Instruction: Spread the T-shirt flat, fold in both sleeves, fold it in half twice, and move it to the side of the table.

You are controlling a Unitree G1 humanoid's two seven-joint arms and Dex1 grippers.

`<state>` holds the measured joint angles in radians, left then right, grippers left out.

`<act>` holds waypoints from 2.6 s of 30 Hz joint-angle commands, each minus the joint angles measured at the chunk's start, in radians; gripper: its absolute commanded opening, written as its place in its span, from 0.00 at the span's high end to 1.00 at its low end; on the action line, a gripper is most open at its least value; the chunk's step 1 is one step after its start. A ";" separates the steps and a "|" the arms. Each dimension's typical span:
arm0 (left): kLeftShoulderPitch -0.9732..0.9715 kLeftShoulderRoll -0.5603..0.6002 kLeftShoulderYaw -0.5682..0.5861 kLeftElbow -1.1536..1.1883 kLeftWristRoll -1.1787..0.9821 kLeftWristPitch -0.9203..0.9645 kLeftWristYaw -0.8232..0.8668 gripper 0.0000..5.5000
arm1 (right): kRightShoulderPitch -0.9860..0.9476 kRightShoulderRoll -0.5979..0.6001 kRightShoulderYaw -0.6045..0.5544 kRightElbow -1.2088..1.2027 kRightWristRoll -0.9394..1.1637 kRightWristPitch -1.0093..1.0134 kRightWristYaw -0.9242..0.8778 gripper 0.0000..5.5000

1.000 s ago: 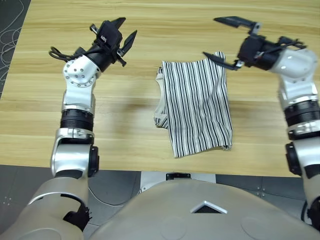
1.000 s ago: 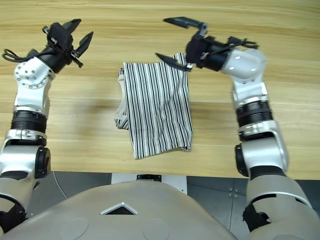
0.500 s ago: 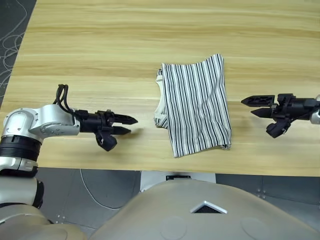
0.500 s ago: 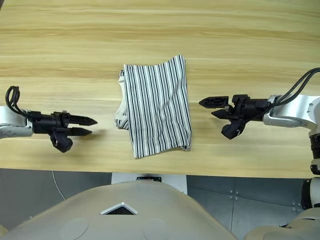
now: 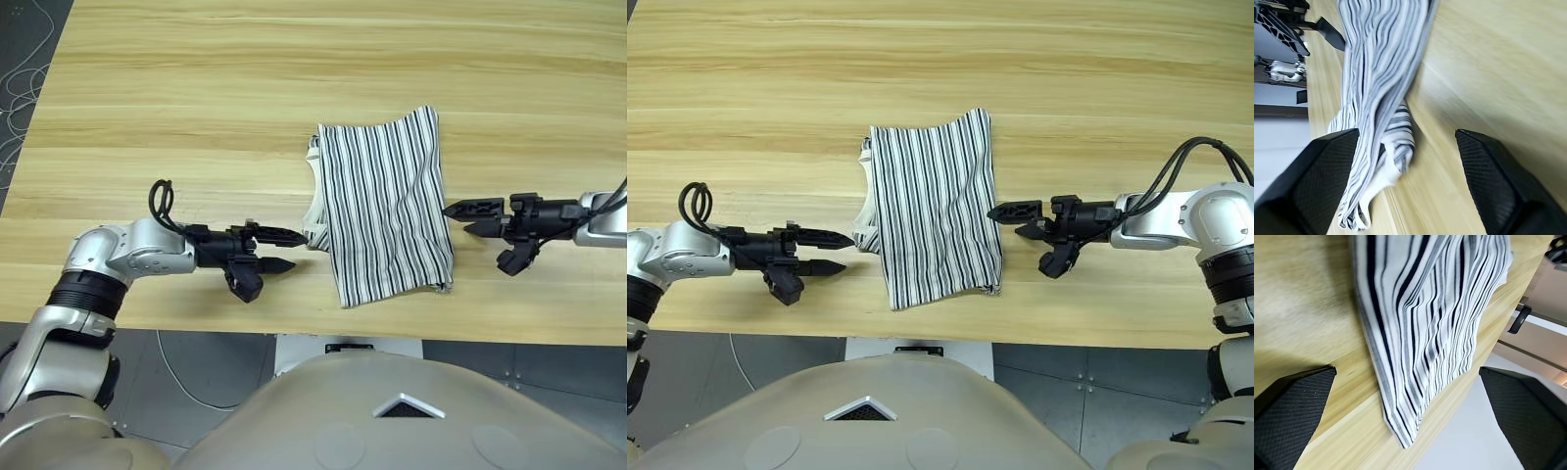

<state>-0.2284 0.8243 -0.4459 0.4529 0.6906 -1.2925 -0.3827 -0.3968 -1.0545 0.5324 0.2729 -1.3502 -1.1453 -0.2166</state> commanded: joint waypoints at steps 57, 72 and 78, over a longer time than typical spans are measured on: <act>-0.121 -0.138 -0.229 0.175 -0.099 0.228 -0.157 0.98 | -0.056 0.119 0.225 0.102 0.408 0.018 0.237 0.98; 0.049 0.064 -0.210 -0.253 -0.727 0.927 -0.900 0.98 | 0.049 0.118 0.196 0.043 1.518 0.519 1.213 0.98; 0.077 -0.011 -0.098 -0.429 -1.056 1.256 -0.959 0.98 | 0.121 0.181 0.095 -0.061 1.701 0.744 1.365 0.98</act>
<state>-0.1531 0.8285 -0.5964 0.0660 -0.2819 -0.1475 -1.3185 -0.2859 -0.8934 0.6858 0.2359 0.2981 -0.4740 1.1151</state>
